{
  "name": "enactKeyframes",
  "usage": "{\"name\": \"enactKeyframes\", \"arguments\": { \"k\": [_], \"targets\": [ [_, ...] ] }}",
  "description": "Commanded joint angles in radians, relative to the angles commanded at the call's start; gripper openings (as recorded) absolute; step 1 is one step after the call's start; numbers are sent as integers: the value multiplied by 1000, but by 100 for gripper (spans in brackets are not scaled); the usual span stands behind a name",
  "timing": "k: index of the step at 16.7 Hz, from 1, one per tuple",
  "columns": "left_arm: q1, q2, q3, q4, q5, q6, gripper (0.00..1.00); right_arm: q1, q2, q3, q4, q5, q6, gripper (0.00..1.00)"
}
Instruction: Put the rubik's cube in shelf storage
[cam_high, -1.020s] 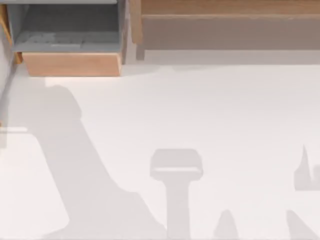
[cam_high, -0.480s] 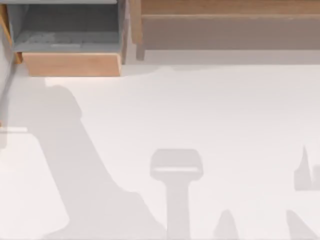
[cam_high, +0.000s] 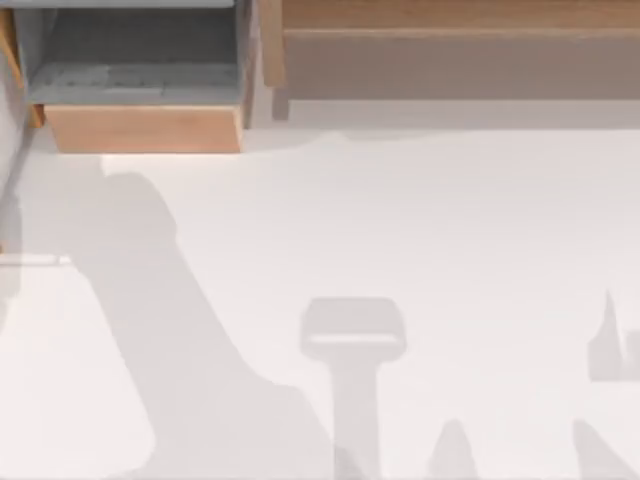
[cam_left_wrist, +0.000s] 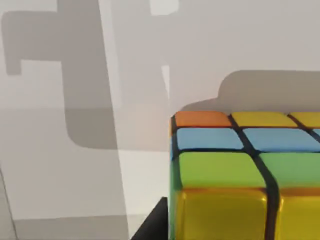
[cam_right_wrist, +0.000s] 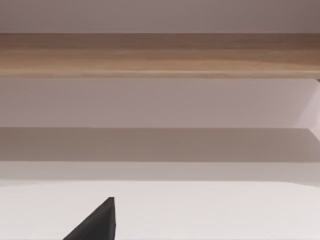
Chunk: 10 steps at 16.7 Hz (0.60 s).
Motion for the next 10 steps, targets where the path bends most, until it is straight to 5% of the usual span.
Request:
{"name": "enactKeyframes", "arguments": {
  "k": [4,10],
  "targets": [
    [-6,6,19,-23,-37,-40,0,0,0,0,0,0,0,100],
    [31,32,190,-132,105,100,0,0,0,0,0,0,0,100]
  ]
}}
